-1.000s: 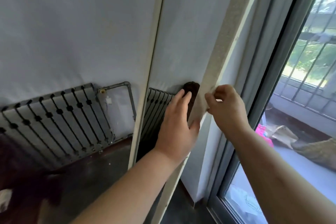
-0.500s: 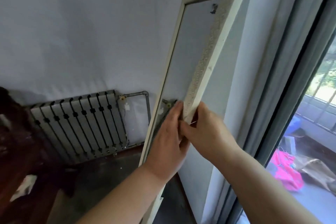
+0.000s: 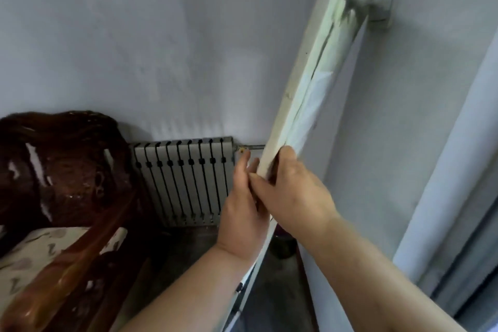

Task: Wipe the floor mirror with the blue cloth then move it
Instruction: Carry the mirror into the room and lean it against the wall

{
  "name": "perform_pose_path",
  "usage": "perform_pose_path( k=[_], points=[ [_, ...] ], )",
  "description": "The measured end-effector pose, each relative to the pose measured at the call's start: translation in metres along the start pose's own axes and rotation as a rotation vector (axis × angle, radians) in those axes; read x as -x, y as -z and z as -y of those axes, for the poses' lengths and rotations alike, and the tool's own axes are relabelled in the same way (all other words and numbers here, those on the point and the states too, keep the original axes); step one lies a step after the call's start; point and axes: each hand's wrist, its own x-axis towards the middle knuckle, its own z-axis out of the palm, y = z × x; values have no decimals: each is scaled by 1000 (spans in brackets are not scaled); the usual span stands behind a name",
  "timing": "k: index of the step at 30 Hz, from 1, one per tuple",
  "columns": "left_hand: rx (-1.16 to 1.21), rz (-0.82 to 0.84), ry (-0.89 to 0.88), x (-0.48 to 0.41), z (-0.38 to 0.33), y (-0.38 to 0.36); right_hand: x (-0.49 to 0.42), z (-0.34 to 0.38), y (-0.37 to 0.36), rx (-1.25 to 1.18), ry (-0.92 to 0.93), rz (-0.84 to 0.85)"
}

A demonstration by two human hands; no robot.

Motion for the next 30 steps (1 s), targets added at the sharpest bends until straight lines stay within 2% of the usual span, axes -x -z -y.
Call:
perform_pose_path(
  k=[4, 9, 20, 24, 26, 30],
  points=[
    [103, -86, 101, -11, 13, 14, -10, 15, -12, -63, 28, 43],
    [-38, -153, 67, -30, 31, 35, -26, 32, -32, -93, 102, 94],
    [73, -350, 151, -69, 72, 101, -64, 53, -102, -300, 299, 188],
    [64, -437, 164, -86, 97, 123, -92, 47, -123, -337, 215, -26],
    [78, -488, 168, -92, 109, 134, -109, 39, -129, -346, 111, -110],
    [98, -585, 145, -98, 132, 157, -141, 21, -144, -359, -110, -86]
  ],
)
